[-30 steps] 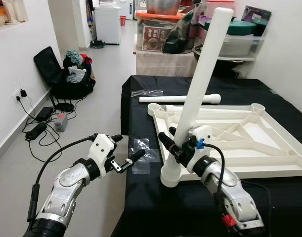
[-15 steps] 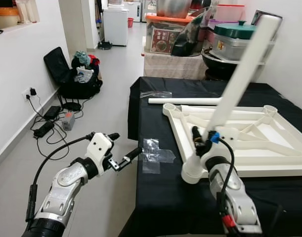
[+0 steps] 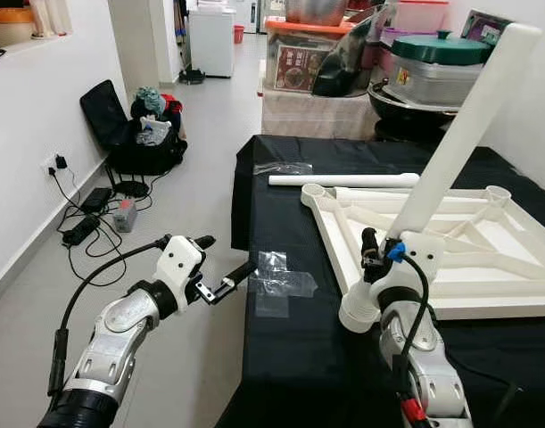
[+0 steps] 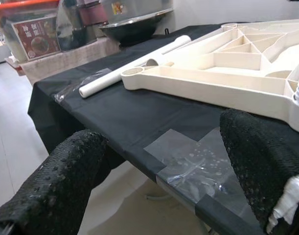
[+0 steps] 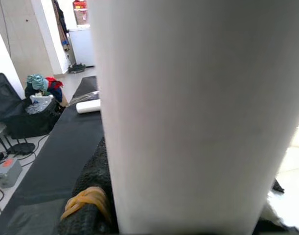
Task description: Building children table
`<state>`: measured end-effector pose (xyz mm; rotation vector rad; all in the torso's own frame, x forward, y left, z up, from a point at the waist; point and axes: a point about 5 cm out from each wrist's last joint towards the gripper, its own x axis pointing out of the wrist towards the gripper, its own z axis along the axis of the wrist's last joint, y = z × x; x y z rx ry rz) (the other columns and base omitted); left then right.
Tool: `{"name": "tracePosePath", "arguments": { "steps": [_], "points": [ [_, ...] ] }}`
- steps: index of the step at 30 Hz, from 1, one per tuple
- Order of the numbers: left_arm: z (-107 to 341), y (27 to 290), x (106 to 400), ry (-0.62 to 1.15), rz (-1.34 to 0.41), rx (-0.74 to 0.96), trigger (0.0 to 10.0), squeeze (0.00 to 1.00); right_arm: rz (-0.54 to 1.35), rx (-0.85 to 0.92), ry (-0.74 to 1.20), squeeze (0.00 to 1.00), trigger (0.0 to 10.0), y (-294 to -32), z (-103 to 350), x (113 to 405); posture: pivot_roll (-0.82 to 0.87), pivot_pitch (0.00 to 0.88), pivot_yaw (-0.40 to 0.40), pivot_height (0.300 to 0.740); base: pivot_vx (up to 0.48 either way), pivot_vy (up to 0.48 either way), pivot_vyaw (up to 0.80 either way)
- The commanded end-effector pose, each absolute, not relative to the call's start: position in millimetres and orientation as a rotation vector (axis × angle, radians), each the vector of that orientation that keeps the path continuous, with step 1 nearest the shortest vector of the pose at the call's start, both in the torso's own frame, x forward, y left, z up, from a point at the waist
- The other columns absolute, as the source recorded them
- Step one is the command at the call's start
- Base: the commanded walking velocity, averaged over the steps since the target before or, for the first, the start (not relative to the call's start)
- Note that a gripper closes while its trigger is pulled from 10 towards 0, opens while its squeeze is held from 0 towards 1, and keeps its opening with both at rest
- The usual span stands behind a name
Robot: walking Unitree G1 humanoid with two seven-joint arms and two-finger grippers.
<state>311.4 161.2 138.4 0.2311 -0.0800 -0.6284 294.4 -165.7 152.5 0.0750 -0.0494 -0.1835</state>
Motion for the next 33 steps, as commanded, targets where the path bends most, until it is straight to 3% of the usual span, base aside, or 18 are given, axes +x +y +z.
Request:
{"name": "tracePosePath", "arguments": {
  "steps": [1,2,3,4,5,6,20,30,33],
  "points": [
    [139,161,313,-0.090,-0.623,0.232,10.0,0.00,-0.281,-0.005,0.116,0.00,0.0,-183,120,288,0.05,0.000,-0.075,0.740,0.000,0.000,0.00],
    [139,161,313,-0.090,-0.623,0.232,10.0,0.00,-0.275,-0.012,0.120,0.00,0.0,-182,119,288,0.04,0.000,-0.074,0.740,0.000,0.000,0.00],
    [139,161,313,-0.090,-0.623,0.232,10.0,0.00,-0.271,-0.016,0.122,0.00,3.5,-182,119,289,0.04,0.000,-0.074,0.740,0.000,0.000,0.00],
    [139,161,313,-0.090,-0.623,0.232,10.0,0.00,-0.271,-0.016,0.122,0.00,3.5,-182,119,289,0.04,0.000,-0.074,0.740,0.000,0.000,0.00],
    [139,161,313,-0.090,-0.624,0.232,10.0,0.00,-0.263,-0.023,0.125,0.00,4.7,-182,118,289,0.04,0.000,-0.076,0.740,0.000,0.000,0.00],
    [138,160,313,-0.090,-0.625,0.232,10.0,0.00,-0.257,-0.033,0.127,0.00,10.0,-181,118,290,0.04,0.000,-0.076,0.740,0.000,0.000,0.00],
    [137,159,312,-0.089,-0.631,0.230,10.0,0.00,-0.246,-0.006,0.133,0.00,10.0,-180,116,290,0.04,0.000,-0.074,0.740,0.000,0.000,0.00],
    [136,157,312,-0.083,-0.642,0.226,10.0,0.00,0.080,0.167,0.063,0.00,10.0,-152,125,292,0.04,0.000,-0.068,0.740,0.000,0.000,0.00],
    [136,157,312,-0.080,-0.644,0.226,10.0,0.00,0.316,0.235,0.043,0.00,10.0,-136,134,288,0.04,0.000,-0.069,0.740,0.000,0.000,0.00]
  ]
}}
